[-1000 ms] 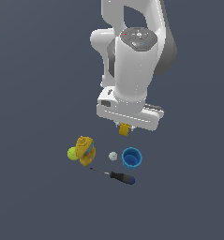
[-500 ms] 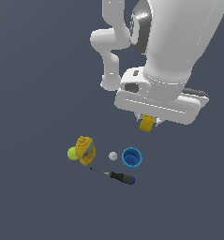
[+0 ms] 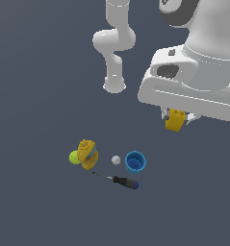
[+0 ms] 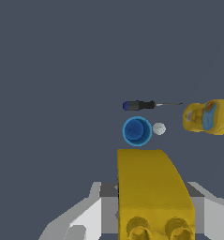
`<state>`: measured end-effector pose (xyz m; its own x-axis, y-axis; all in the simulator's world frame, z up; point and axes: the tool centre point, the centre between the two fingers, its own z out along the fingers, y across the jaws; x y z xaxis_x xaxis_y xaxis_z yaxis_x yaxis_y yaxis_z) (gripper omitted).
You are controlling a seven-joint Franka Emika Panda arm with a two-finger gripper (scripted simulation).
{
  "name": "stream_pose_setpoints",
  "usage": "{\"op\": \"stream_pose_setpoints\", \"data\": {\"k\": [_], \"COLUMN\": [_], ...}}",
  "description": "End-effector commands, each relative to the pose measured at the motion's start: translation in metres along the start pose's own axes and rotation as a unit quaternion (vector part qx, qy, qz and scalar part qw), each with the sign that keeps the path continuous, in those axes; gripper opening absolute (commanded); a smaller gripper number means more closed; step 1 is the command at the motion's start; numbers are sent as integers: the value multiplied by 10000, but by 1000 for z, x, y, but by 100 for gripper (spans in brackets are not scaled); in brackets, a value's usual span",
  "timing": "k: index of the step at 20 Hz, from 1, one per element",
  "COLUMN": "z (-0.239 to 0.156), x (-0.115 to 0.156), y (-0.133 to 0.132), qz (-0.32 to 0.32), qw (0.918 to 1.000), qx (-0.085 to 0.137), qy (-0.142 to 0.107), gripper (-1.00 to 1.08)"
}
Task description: Pick up a designated object from a clutter of objects.
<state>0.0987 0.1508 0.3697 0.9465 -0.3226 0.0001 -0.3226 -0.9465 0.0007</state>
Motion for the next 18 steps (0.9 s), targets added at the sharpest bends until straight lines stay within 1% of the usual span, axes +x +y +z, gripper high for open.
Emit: {"op": "stream_pose_setpoints", "data": {"k": [1, 9, 18], "z": [-12, -38, -52], "x": [2, 8, 12], "y": [-10, -34, -46], "qz": [2, 2, 0], "qw": [10000, 10000, 10000], "qx": [1, 1, 4], "qy": [0, 0, -1], "gripper": [-100, -100, -100]}}
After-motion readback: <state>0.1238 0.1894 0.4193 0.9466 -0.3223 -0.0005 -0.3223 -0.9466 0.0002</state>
